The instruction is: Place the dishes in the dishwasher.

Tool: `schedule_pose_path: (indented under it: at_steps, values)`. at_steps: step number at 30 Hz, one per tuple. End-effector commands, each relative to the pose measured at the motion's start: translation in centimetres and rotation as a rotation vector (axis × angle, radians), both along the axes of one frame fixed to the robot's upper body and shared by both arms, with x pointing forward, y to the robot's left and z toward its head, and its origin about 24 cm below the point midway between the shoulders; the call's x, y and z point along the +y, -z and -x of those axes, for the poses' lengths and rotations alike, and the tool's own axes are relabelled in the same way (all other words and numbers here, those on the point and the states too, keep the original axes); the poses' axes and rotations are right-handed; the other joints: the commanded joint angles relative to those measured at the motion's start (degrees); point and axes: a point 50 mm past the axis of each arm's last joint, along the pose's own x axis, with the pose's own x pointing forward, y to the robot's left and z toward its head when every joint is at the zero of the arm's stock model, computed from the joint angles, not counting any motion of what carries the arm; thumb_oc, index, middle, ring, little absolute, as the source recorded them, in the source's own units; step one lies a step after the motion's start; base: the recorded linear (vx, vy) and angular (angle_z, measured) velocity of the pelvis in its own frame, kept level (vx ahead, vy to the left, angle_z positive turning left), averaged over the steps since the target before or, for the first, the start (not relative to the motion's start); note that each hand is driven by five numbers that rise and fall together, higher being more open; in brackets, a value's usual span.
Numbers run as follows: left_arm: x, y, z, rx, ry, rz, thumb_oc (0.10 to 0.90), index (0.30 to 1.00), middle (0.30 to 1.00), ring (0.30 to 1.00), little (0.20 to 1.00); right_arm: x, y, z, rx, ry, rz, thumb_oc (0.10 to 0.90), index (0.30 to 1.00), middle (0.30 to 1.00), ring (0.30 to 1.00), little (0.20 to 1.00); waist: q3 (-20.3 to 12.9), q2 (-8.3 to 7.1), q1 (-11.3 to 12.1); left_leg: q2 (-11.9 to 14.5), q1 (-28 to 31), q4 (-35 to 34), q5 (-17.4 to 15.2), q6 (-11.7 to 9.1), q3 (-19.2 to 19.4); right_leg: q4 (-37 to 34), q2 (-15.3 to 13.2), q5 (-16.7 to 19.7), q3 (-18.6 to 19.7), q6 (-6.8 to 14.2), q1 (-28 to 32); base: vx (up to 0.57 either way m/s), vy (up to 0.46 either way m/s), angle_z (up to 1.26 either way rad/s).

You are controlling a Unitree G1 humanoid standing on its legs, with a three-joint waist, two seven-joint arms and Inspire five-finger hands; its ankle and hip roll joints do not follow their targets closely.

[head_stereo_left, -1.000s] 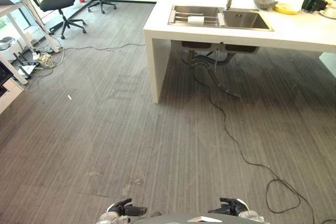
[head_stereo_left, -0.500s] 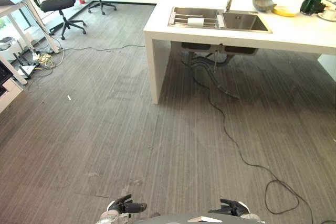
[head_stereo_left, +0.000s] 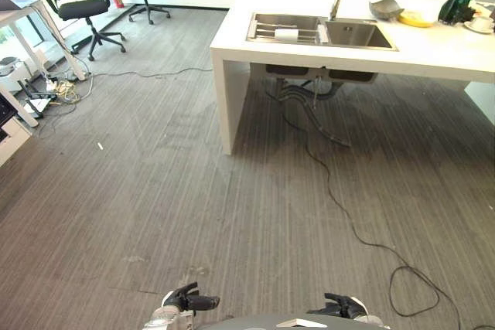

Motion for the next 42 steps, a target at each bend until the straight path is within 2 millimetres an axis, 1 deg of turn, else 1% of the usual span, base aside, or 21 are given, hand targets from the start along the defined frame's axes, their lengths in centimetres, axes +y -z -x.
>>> schedule_pose_path:
  at_steps: [1,4,8,13,20,22,23,24,25,26,27,30,31,32,34,36,37,38,39,41,42]
  values:
    - [-2.1,-0.1,-2.0,-0.032,0.083,0.015,0.800,0.900,0.900,0.900,0.900,0.6,-0.1,-1.1,-0.025,-0.017,-0.005,0.800,0.900,0.900,0.900,0.900,0.1,-0.18,-0.1,-1.1,1.0,0.2,-2.8,-0.8,-1.1,1.0,-1.4,-3.4,1.5,5.8,0.5,0.02,-0.032,0.00]
    - [-1.9,0.0,-1.8,-0.015,0.105,-0.003,0.800,0.900,0.900,0.900,0.900,0.5,-0.2,-1.6,-0.037,-0.055,0.018,0.800,0.900,0.900,0.900,0.900,-0.1,-0.19,0.0,-1.1,1.1,0.2,-2.8,-0.8,-1.1,1.0,-1.3,-3.6,1.4,5.8,0.7,0.01,-0.011,0.00]
    - [-1.7,-0.2,-2.2,-0.027,0.114,-0.017,0.800,0.900,0.900,0.900,0.900,0.6,-1.0,-4.0,-0.120,-0.135,0.047,0.800,0.900,0.900,0.900,0.900,-0.1,-0.17,0.1,-0.9,1.3,0.2,-2.8,-1.0,-1.2,1.2,-1.1,-3.8,1.4,5.6,0.7,0.00,-0.021,0.00]
    - [-1.7,-0.3,-2.6,-0.035,0.106,-0.022,0.800,0.900,0.900,0.900,0.900,0.7,-1.5,-5.5,-0.166,-0.135,0.046,0.800,0.900,0.900,0.900,0.900,0.2,-0.17,0.2,-0.7,1.3,0.2,-2.6,-1.1,-1.3,1.5,-0.9,-4.0,1.2,5.4,0.6,0.01,-0.014,0.00]
    - [-1.0,-0.3,-2.5,-0.030,0.070,-0.034,0.800,0.900,0.900,0.900,0.900,0.9,-1.5,-5.5,-0.158,-0.157,0.036,0.800,0.900,0.900,0.900,0.900,1.0,-0.64,0.5,0.1,0.4,2.9,-3.4,-1.6,-1.7,3.6,-0.5,-5.0,0.7,4.8,-0.2,0.02,-0.058,0.02]
    - [-0.5,-0.4,-2.4,-0.035,0.034,-0.040,0.800,0.900,0.900,0.900,0.900,0.7,-1.4,-5.2,-0.146,-0.142,0.039,0.800,0.900,0.900,0.900,0.900,2.5,-1.68,0.9,-0.1,-4.3,13.1,-5.2,-2.8,-1.5,5.8,-0.4,-5.6,1.4,4.0,-1.5,0.02,-0.152,0.05]
    - [-0.2,-0.4,-2.3,-0.033,0.009,-0.040,0.800,0.900,0.900,0.900,0.900,0.4,-1.3,-4.9,-0.136,-0.123,0.040,0.800,0.900,0.900,0.900,0.900,3.8,-2.55,1.5,0.4,-9.2,24.3,-2.4,-4.3,-0.6,5.7,-0.4,-5.8,1.7,3.4,-0.5,0.04,-0.155,0.13]
    - [-0.2,-0.4,-2.3,-0.033,0.009,-0.040,0.800,0.900,0.900,0.900,0.900,0.4,-1.3,-4.9,-0.136,-0.123,0.040,0.800,0.900,0.900,0.900,0.900,3.8,-2.43,1.4,0.6,-9.5,24.8,-2.7,-4.4,-0.7,5.6,-0.3,-5.8,1.7,3.4,-0.5,0.05,-0.174,0.24]
    - [-0.2,-0.5,-2.6,-0.044,-0.002,-0.038,0.800,0.900,0.900,0.900,0.900,0.1,-1.3,-4.8,-0.134,-0.107,0.045,0.800,0.900,0.900,0.900,0.900,4.9,-2.90,1.8,1.4,-12.9,31.7,0.4,-5.3,0.3,5.3,-0.6,-5.6,1.4,2.9,0.3,0.02,-0.134,0.23]
    - [-0.1,-0.6,-2.9,-0.057,-0.029,-0.029,0.800,0.900,0.900,0.900,0.900,-0.3,-1.4,-4.8,-0.131,-0.091,0.055,0.800,0.900,0.900,0.900,0.900,6.2,-3.53,3.1,0.7,-15.7,37.1,2.0,-5.6,0.4,4.6,-1.1,-5.4,1.2,2.6,1.4,0.06,-0.171,0.16]
    - [-0.1,-0.6,-3.0,-0.056,-0.047,-0.025,0.800,0.900,0.900,0.900,0.900,-0.7,-1.3,-4.7,-0.117,-0.072,0.062,0.800,0.900,0.900,0.900,0.900,7.1,-3.55,3.9,0.3,-18.1,39.3,2.3,-5.4,0.9,3.7,-1.0,-5.7,1.0,2.5,2.5,0.13,-0.103,0.07]
    - [-0.1,-0.5,-2.5,-0.042,-0.074,-0.018,0.800,0.900,0.900,0.900,0.900,-1.2,-1.1,-3.8,-0.080,-0.055,0.075,0.800,0.900,0.900,0.900,0.900,6.7,-2.98,4.2,0.7,-21.1,33.6,2.5,-4.9,3.9,2.0,-0.7,-7.0,0.5,2.6,4.7,0.18,-0.004,0.04]
    - [0.1,-0.3,-2.0,-0.027,-0.086,-0.022,0.800,0.900,0.900,0.900,0.900,-1.5,-0.9,-3.2,-0.055,-0.055,0.089,0.800,0.900,0.900,0.900,0.900,6.2,-2.60,4.6,1.2,-22.3,28.1,2.3,-4.4,5.5,1.2,-0.3,-7.9,0.9,3.0,6.0,0.54,0.101,0.06]
    - [0.2,-0.1,-1.1,0.006,-0.063,-0.040,0.800,0.900,0.900,0.900,0.900,-1.7,-0.8,-2.6,-0.032,-0.051,0.100,0.800,0.900,0.900,0.900,0.900,5.3,-1.01,5.8,2.8,-23.2,15.3,5.4,-4.1,6.7,0.7,1.3,-9.6,2.4,3.5,8.0,0.56,0.136,0.09]
    - [0.3,0.0,-0.5,0.031,-0.028,-0.066,0.800,0.900,0.900,0.900,0.900,-1.8,-0.8,-2.7,-0.039,-0.057,0.110,0.800,0.900,0.900,0.900,0.900,5.1,-0.42,7.3,3.5,-25.1,4.4,8.3,-4.6,7.3,0.7,1.4,-11.6,4.4,3.9,10.4,0.47,0.121,-0.11]
    - [0.5,0.0,-0.1,0.039,-0.001,-0.098,0.800,0.900,0.900,0.900,0.900,-1.8,-0.9,-3.0,-0.045,-0.068,0.125,0.800,0.900,0.900,0.900,0.900,4.8,-0.84,8.2,3.9,-25.7,2.2,9.9,-5.0,6.1,0.7,0.5,-12.8,6.2,4.0,13.0,0.48,0.107,-0.35]
    - [1.3,0.0,0.5,0.050,-0.001,-0.142,0.800,0.900,0.900,0.900,0.900,-1.6,-0.7,-2.6,-0.038,-0.057,0.123,0.800,0.900,0.900,0.900,0.900,3.1,-0.86,8.2,3.7,-23.7,1.8,12.0,-4.3,7.2,1.3,-0.1,-13.6,6.5,4.4,14.6,0.43,0.112,-0.74]
    - [1.3,0.0,0.5,0.051,-0.001,-0.142,0.800,0.900,0.900,0.900,0.900,-1.6,-0.7,-2.5,-0.037,-0.058,0.122,0.800,0.900,0.900,0.900,0.900,3.2,-0.96,8.1,3.6,-23.6,1.8,12.0,-4.3,7.2,1.3,-0.2,-13.7,6.4,4.4,14.6,0.45,0.146,-1.12]
    - [1.8,-0.2,0.0,0.044,0.031,-0.194,0.800,0.900,0.900,0.900,0.900,-1.3,-0.7,-2.6,-0.041,-0.043,0.120,0.800,0.900,0.900,0.900,0.900,2.6,-1.27,7.9,2.9,-22.9,1.9,12.7,-4.0,7.4,3.2,-0.8,-13.8,6.5,4.7,14.1,0.28,0.113,-0.79]
    - [2.3,-1.0,-1.9,-0.011,0.091,-0.295,0.800,0.900,0.900,0.900,0.900,-0.8,-0.7,-3.0,-0.062,-0.019,0.113,0.800,0.900,0.900,0.900,0.900,1.1,-1.95,7.8,1.6,-21.2,1.3,11.6,-2.6,7.3,8.9,-1.9,-12.6,6.5,6.4,11.6,0.31,0.126,-0.30]
    - [2.3,-1.0,-1.9,-0.011,0.091,-0.295,0.800,0.900,0.900,0.900,0.900,-0.8,-0.7,-3.0,-0.062,-0.019,0.113,0.800,0.900,0.900,0.900,0.900,1.1,-1.95,7.8,1.6,-21.2,1.3,11.6,-2.6,7.3,8.9,-1.9,-12.6,6.5,6.4,11.6,0.32,0.148,-0.29]
